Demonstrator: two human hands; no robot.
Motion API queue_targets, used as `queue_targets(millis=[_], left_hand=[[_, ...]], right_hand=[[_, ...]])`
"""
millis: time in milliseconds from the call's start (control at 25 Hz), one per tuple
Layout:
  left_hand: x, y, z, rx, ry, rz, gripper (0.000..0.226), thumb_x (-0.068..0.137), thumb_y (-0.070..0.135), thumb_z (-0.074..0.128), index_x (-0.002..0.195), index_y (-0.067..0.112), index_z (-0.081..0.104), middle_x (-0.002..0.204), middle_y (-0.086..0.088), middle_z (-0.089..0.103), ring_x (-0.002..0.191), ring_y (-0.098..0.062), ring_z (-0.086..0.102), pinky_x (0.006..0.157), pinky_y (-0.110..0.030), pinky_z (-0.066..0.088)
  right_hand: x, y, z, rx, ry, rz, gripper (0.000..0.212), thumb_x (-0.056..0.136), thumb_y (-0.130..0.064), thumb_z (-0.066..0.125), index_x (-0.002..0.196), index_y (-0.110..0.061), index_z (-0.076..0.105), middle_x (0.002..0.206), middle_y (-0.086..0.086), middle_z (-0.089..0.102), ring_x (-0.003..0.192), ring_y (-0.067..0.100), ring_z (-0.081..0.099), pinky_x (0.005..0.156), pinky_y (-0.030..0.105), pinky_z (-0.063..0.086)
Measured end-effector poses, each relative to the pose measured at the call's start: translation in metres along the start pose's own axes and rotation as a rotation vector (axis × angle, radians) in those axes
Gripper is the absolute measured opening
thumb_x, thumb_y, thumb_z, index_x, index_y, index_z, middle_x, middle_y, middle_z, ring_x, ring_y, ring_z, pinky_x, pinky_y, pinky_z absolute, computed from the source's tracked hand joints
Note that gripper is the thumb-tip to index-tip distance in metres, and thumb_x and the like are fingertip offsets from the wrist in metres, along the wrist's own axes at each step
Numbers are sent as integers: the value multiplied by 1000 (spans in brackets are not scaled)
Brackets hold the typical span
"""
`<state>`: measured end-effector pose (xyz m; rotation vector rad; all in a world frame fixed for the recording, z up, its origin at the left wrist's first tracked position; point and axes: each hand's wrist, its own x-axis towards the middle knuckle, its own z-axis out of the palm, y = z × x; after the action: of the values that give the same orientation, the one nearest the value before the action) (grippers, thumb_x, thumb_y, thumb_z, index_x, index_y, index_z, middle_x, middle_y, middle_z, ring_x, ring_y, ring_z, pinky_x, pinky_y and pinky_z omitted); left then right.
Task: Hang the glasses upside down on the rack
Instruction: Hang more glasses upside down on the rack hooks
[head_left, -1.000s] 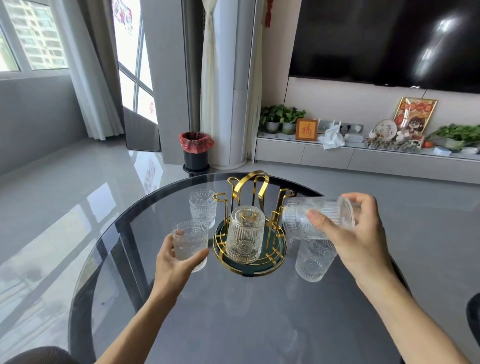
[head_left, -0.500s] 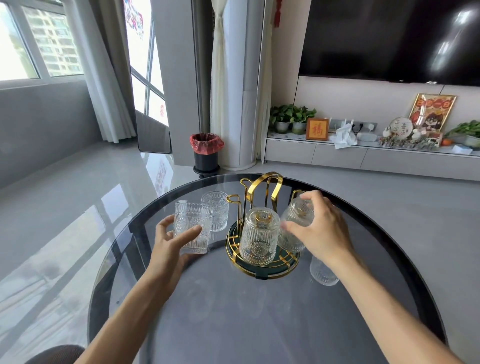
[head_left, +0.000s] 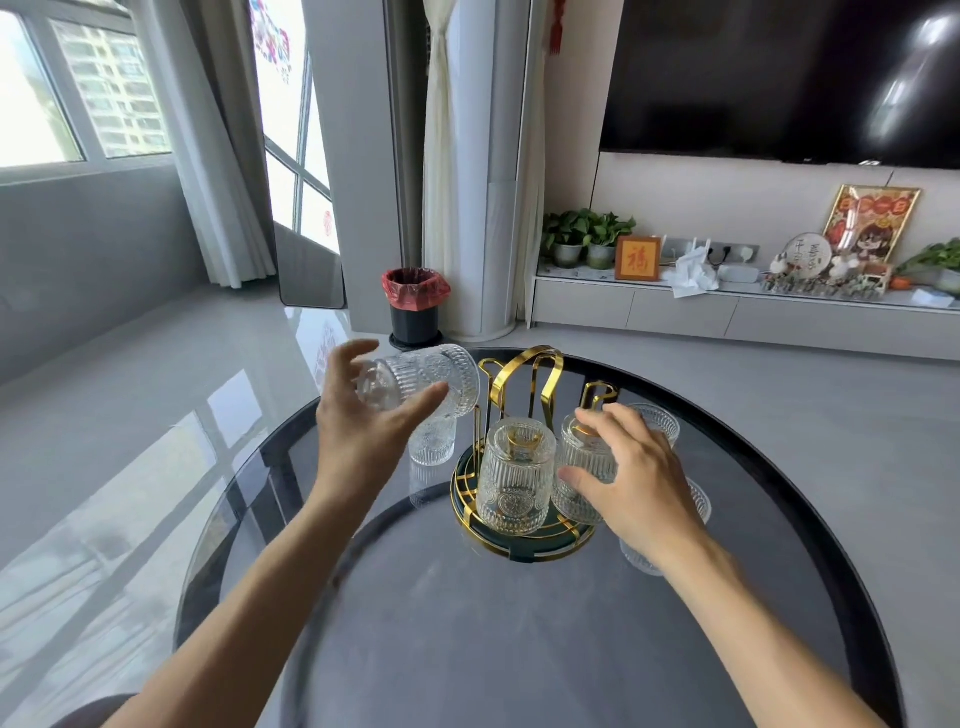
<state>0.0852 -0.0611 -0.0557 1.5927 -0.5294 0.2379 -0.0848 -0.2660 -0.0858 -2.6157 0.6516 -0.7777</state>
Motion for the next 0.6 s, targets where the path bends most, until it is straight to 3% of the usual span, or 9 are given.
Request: queue_targets(millis=[80,200,400,600], left_hand=[[7,10,10,134,16,104,72,57,50,90,112,44,44,108,7,59,96,-14,60,75,-24,46],[13,16,26,256,-23,222,69,60,48,88,113,33,47,108,9,60,97,-15,59,76,-30,44],[11,0,45,325,-193,240,66,64,38,90,116,25,51,112,8,63,98,-9,55,78,-16,40],[1,-25,50,357,-305,195,69,68,34,89,125,21,51,129,-3,64,113,-22,58,91,-38,49]], right_hand=[[0,0,0,-2,-1,2,62,81,-44,75,137,-28,54,146,-1,46,124,30,46,96,45,42],[-1,1,0,5,2,-3,62,82,-45,74,138,-29,53,148,-1,44,125,30,45,97,44,41],[0,2,1,4,3,3,63,82,-46,74,139,-31,52,149,-1,43,125,30,45,97,43,40],[-1,2,2,2,22,-11,63,81,-46,74,138,-31,53,149,-1,44,124,28,46,96,43,42]])
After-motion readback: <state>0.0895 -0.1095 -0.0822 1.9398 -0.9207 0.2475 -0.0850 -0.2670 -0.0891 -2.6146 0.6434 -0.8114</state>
